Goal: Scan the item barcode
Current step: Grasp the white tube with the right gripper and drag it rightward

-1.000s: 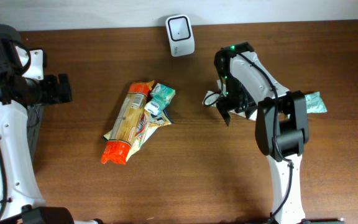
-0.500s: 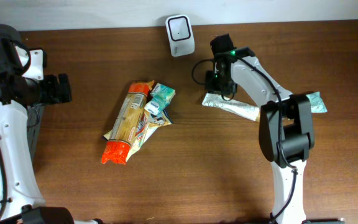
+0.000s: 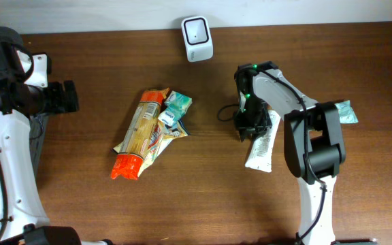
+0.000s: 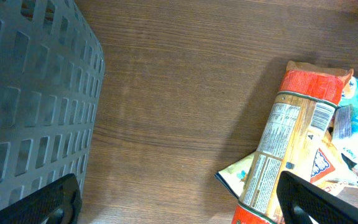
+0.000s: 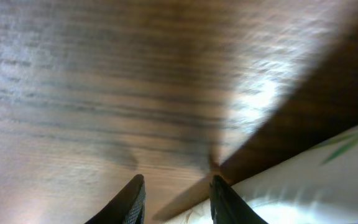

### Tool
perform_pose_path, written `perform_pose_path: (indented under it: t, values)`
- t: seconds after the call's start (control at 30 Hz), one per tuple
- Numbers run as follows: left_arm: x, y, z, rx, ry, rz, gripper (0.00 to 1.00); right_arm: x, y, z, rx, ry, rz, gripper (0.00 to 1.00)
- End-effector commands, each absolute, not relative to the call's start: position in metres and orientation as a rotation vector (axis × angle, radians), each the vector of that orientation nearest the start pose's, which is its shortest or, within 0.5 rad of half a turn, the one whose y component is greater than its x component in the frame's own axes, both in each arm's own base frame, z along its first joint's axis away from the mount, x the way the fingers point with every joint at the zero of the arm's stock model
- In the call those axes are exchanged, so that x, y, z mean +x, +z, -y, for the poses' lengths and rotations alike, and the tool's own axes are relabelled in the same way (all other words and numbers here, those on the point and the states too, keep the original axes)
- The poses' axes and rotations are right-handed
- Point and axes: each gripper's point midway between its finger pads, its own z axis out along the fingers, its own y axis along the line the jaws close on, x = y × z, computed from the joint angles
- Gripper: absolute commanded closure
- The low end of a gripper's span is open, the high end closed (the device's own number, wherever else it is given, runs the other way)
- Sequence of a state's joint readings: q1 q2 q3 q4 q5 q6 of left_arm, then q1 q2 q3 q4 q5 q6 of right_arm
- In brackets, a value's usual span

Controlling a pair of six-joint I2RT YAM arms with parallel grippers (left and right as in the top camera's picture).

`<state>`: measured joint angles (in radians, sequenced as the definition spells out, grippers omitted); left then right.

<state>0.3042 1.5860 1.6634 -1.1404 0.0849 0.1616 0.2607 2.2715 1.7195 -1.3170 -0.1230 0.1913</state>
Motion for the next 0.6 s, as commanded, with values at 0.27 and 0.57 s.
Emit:
perform_pose_path:
  t: [0.27,0.57]
  values:
    - [0.370,0.246,-0.102,-0.143,0.057,-2.613,0.01,0.386,0.127,0.013,0.549,-0.081,-2.998,0.46]
    - [0.370,0.246,-0.102,-0.143,0.057,-2.613,0.01,0.371,0.025,0.019,0.577,-0.082,-3.047,0.43]
